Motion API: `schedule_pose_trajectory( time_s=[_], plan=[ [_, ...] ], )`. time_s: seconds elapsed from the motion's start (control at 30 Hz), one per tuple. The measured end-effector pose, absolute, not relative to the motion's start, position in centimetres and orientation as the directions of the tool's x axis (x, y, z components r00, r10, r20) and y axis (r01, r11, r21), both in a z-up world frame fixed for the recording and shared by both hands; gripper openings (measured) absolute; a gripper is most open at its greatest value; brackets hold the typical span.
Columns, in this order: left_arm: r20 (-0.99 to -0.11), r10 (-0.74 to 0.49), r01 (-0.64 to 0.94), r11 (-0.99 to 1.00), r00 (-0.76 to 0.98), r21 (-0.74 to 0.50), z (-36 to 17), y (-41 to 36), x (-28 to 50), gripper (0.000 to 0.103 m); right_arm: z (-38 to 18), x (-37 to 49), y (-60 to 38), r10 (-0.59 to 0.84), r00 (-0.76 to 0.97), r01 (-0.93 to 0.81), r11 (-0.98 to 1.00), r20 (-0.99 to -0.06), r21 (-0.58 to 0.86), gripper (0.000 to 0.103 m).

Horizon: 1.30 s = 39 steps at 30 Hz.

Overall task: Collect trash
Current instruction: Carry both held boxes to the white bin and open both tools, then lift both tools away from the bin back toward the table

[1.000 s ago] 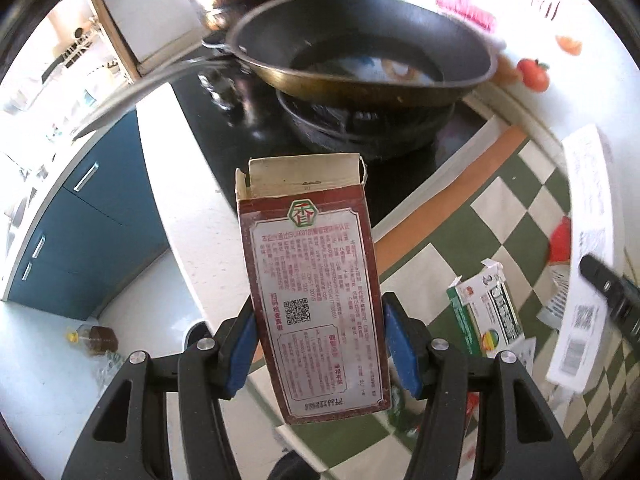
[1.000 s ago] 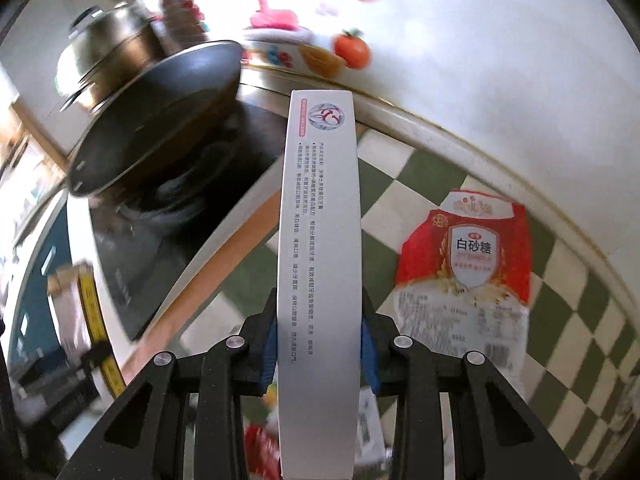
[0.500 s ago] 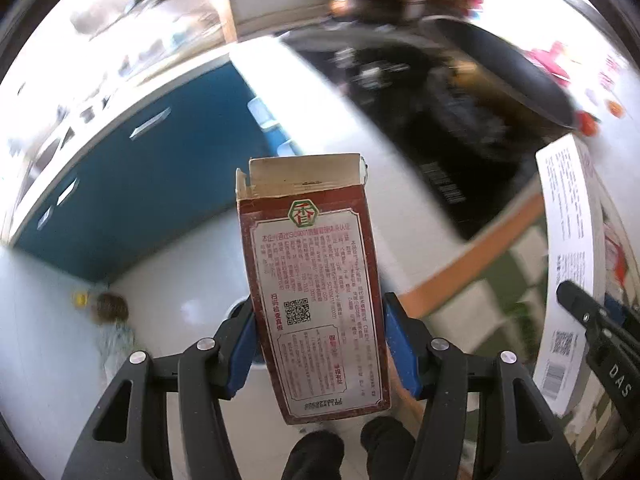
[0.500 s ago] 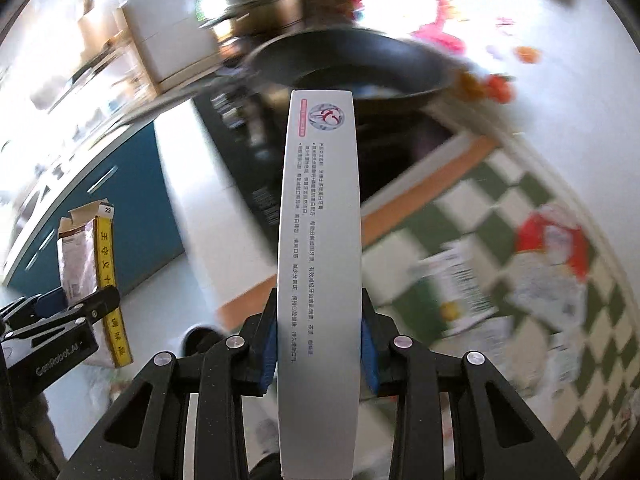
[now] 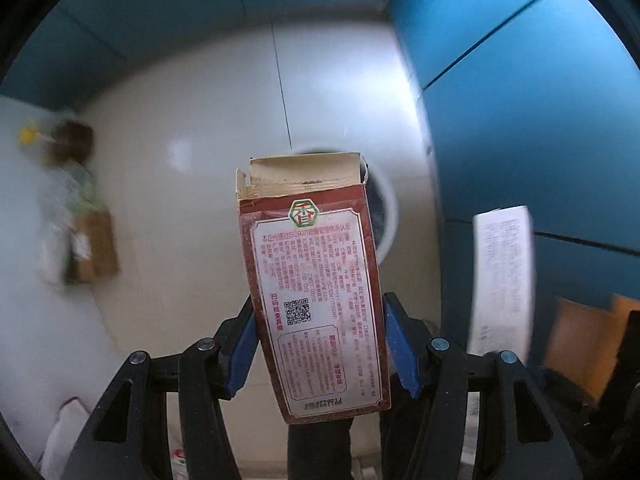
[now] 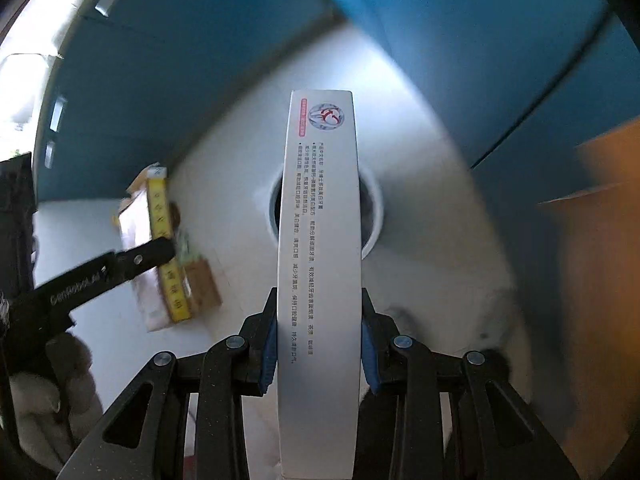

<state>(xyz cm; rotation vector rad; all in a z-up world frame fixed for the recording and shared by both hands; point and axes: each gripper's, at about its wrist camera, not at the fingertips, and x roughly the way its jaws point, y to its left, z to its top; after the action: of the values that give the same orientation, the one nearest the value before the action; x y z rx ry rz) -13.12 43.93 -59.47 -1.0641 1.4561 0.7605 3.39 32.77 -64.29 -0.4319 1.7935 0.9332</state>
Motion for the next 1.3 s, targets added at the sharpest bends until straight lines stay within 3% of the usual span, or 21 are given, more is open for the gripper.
schedule_pose_trajectory(
  time_s=[0.23,0.27,0.3,0.33,0.4,0.43,0.57,0.63,0.67,0.77,0.97,1.3],
  plan=[
    [-0.921,-0.381,-0.935,0.291,0.082,-0.203,-75.3,46.1,-15.0,0.059,-80.2,0.6,36.1,-0.008,-0.548,-0.65,0.633,-0.836,0.42,0.037],
    [-0.919,-0.387,-0.939,0.28,0.081,-0.201,-76.9,46.3,-15.5,0.064,-81.6,0.2,36.6,-0.032,-0.548,-0.66,0.631,-0.836,0.409,0.037],
    [-0.918,-0.389,-0.941,0.273,0.083,-0.201,-77.5,46.2,-15.7,0.081,-82.7,-0.1,37.2,-0.05,-0.547,-0.665,0.632,-0.836,0.398,0.04],
    [-0.917,-0.39,-0.944,0.26,0.09,-0.203,-78.0,46.4,-15.8,0.095,-83.8,-0.4,37.7,-0.066,-0.548,-0.67,0.631,-0.834,0.391,0.045],
    [-0.923,-0.373,-0.95,0.242,0.095,-0.195,-78.5,46.7,-16.5,0.098,-84.6,-0.6,38.2,-0.067,-0.533,-0.676,0.632,-0.843,0.378,0.075],
    [-0.927,-0.364,-0.952,0.242,0.09,-0.188,-78.3,46.7,-16.7,0.098,-84.5,-0.6,38.3,-0.059,-0.521,-0.68,0.632,-0.851,0.373,0.078],
    [-0.966,-0.257,-0.954,0.281,0.031,-0.105,-76.4,46.4,-17.4,0.098,-82.5,-0.9,39.2,-0.047,-0.368,-0.762,0.588,-0.929,0.272,0.086],
    [-0.988,-0.153,-0.947,0.319,-0.013,-0.037,-74.7,46.0,-17.7,0.098,-81.0,-1.7,39.8,-0.047,-0.242,-0.823,0.539,-0.969,0.18,0.094],
    [-0.993,-0.116,-0.943,0.333,-0.037,-0.004,-74.0,45.6,-17.7,0.098,-80.2,-1.9,39.9,-0.038,-0.194,-0.842,0.519,-0.98,0.147,0.103],
    [-0.995,-0.025,-0.935,0.345,-0.095,0.08,-72.2,44.7,-18.7,0.098,-78.0,-3.0,40.0,-0.013,-0.099,-0.875,0.477,-0.995,0.081,0.103],
    [-0.993,0.059,-0.94,0.318,-0.106,0.119,-67.9,43.5,-19.6,0.098,-73.4,-3.4,40.0,0.035,0.018,-0.911,0.413,-0.999,-0.002,0.103],
    [-0.992,0.121,-0.954,0.294,-0.024,0.059,-53.5,39.6,-20.3,0.098,-56.3,-4.1,36.4,0.142,0.064,-0.929,0.369,-0.988,-0.007,0.103]
  ],
)
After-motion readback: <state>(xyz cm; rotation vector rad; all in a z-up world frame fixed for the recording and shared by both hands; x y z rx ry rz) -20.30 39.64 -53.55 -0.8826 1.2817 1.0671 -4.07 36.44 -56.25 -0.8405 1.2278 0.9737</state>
